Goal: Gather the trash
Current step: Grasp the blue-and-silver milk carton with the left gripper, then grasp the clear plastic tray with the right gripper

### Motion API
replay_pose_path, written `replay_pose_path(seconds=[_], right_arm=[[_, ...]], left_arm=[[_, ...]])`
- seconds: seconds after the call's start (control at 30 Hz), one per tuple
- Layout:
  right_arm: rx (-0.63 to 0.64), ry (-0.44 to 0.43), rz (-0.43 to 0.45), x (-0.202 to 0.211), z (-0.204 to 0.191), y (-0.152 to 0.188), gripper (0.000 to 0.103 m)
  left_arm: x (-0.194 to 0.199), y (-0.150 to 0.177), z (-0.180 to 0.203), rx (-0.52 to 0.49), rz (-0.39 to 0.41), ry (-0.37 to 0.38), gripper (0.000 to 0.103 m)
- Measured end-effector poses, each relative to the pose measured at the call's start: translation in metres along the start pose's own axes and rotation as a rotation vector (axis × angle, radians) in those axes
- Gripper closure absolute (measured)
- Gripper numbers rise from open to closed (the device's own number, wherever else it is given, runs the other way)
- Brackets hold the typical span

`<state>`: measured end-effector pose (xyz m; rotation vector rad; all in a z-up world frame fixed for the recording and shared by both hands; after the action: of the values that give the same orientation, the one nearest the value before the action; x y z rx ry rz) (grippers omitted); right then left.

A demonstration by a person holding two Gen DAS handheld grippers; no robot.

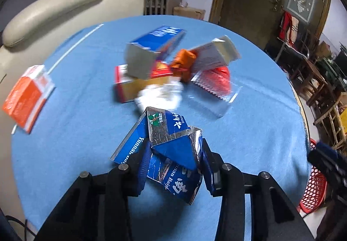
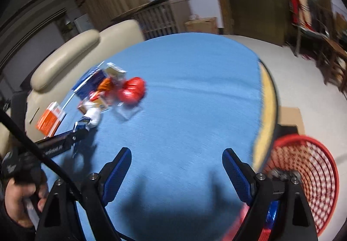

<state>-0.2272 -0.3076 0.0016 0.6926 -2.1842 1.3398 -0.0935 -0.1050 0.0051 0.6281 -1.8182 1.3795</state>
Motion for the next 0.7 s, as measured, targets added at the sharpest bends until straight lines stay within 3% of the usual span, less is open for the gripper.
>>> replay_pose_path(seconds=[0.3, 0.57, 0.63, 0.67, 0.7], right_arm=[[0.193, -0.053, -0.084, -0.087, -0.059, -0.036, 0.015], [0.339, 0.018, -0.144, -0.151, -0.072, -0.052, 0.016], [0.350, 0.030, -0.161, -0.162, -0.070, -0.052, 0.029], [0.351, 0.033, -0.170, -0.166, -0.069, -0.051, 0.049], [0.348, 0.029, -0.171, -0.169, -0.069, -0.052, 0.049]], left_arm=[[-0.004, 0.010, -0.048, 0.083, -0.019, -0.018, 0.058], [-0.014, 0.012, -0.056, 0.104, -0.042, -0.004, 0.058], [-0.017, 0.011, -0.057, 0.109, -0.046, 0.000, 0.058], [-0.018, 0.009, -0.057, 0.111, -0.046, 0.002, 0.058], [-0.017, 0.009, -0.057, 0.109, -0.044, 0.002, 0.058]])
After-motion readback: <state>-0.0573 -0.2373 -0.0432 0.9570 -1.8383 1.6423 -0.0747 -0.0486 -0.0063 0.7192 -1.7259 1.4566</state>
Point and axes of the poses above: each gripper's, at about its wrist camera, not at the fingertips, and x roughly against the way its jaws point, z to its right, y to its underside, the point moved 7 cm from there along -x, roughly the way its jaws point, and after that the axes turned 14 degrees about -y, right-handed, at the moved point
